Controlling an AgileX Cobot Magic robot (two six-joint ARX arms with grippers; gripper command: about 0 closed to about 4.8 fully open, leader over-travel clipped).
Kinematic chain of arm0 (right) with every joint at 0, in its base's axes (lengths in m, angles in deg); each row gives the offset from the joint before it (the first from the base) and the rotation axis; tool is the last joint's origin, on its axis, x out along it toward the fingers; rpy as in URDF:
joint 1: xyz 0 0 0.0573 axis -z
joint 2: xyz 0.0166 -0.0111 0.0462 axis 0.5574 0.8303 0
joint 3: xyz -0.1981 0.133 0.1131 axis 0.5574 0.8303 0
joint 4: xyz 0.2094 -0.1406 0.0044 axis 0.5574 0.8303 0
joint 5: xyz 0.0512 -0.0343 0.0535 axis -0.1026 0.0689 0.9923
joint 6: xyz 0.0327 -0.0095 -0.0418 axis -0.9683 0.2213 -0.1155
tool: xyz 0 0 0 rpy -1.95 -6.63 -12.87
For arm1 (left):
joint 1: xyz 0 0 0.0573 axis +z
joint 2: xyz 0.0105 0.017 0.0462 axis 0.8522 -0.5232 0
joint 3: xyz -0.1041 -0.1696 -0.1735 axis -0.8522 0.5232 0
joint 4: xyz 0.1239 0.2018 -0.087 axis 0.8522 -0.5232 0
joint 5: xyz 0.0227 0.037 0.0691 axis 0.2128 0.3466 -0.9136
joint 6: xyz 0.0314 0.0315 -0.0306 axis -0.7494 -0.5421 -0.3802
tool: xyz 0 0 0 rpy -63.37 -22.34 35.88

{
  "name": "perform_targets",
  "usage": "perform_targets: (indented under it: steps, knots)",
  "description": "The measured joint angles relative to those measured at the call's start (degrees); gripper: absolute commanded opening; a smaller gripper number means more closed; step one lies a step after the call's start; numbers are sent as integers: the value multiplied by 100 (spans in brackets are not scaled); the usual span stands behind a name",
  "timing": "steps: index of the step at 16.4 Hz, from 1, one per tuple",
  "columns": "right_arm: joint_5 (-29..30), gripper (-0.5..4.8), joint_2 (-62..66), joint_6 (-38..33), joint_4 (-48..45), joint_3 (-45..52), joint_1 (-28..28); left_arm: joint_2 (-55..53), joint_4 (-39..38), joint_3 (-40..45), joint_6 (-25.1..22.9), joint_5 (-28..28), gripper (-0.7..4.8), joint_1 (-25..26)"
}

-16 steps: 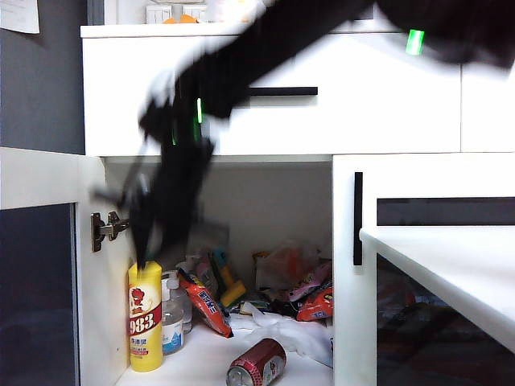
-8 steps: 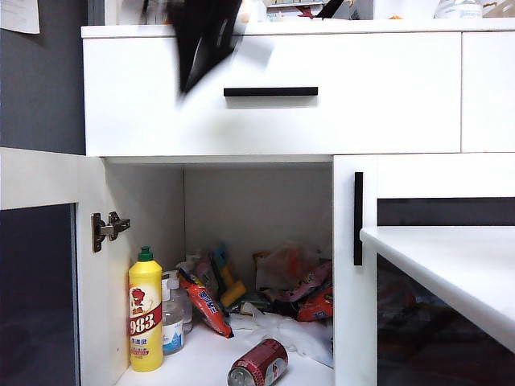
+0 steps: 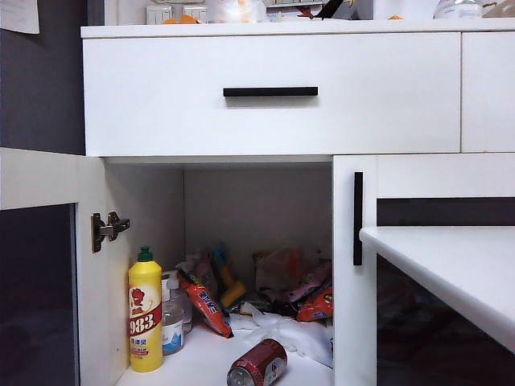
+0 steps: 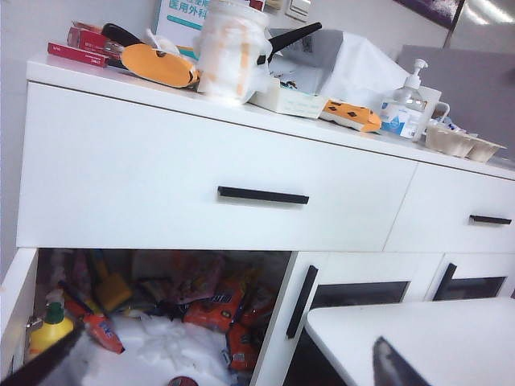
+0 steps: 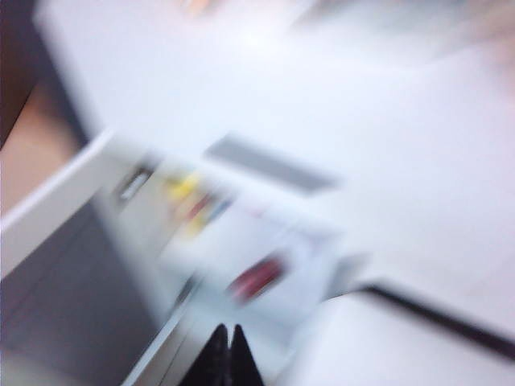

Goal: Open the left door of the white cabinet, pick up a can of beverage from the table on the right, place it inside the cabinet, and finally close the cabinet door.

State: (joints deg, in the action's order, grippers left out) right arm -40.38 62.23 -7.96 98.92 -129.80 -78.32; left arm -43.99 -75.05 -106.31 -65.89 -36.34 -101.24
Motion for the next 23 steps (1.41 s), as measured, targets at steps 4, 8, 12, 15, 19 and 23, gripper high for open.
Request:
perform_targets:
  steps: [4,8,12,15,19,23]
  knots:
    - [-367,-6,-2133,426,0,339,0,-4,-734,2,367,39,-3,0]
    - [-337,-5,-4266,726,-179,3425,0,-258,-568,2,-146,-275,-3,-2]
    - [925,-6,-6373,691,-3342,7799,0,-1368,-730,-1226,-848,-1097,-5,0]
    - [1368,-6,-6714,-55,-5191,9331,0,-2153,-962,-1982,-1502,-1770,-5,0]
    - [1681,-6,-6452,-455,-5967,9521,0,-2452,-1711,-2061,-1591,-2422,-5,92]
    - [1674,-6,-6457,-437,-6201,9521,4,-2538,98,-2127,-1414,-848,-5,282]
